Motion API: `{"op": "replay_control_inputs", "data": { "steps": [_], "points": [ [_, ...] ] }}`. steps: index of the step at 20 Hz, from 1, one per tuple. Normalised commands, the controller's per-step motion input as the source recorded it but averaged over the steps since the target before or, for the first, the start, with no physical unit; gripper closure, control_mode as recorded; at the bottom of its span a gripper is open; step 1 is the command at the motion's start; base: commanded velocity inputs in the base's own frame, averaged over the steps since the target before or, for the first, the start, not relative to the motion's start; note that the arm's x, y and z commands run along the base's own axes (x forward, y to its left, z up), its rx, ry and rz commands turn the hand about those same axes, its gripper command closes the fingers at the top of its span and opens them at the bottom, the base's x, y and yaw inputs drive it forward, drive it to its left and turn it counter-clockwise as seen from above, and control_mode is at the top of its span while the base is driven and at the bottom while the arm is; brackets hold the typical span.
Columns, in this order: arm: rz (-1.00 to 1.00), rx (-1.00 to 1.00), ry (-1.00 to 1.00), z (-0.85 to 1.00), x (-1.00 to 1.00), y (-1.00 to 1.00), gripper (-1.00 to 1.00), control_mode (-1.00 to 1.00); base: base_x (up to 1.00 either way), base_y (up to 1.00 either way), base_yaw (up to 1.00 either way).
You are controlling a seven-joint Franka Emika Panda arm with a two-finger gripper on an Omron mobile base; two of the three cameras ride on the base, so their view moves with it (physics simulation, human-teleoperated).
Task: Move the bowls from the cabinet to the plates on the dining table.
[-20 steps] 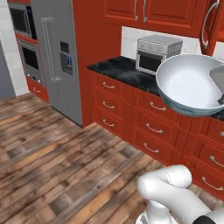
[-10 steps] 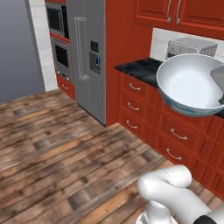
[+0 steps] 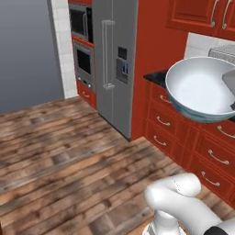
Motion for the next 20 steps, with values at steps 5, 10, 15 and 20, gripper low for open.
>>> {"op": "replay_control_inputs", "data": {
  "steps": [5,10,15,20],
  "points": [
    [0.0,0.0,0.0,0.0,0.0,0.0,1.0,1.0,0.91,0.33,0.13],
    [0.0,0.0,0.0,0.0,0.0,0.0,1.0,1.0,0.94,0.26,0.14],
    [0.0,0.0,0.0,0.0,0.0,0.0,1.0,1.0,0.96,0.24,0.14],
    [0.0,0.0,0.0,0.0,0.0,0.0,1.0,1.0,0.94,0.25,0.15]
  ]
}}
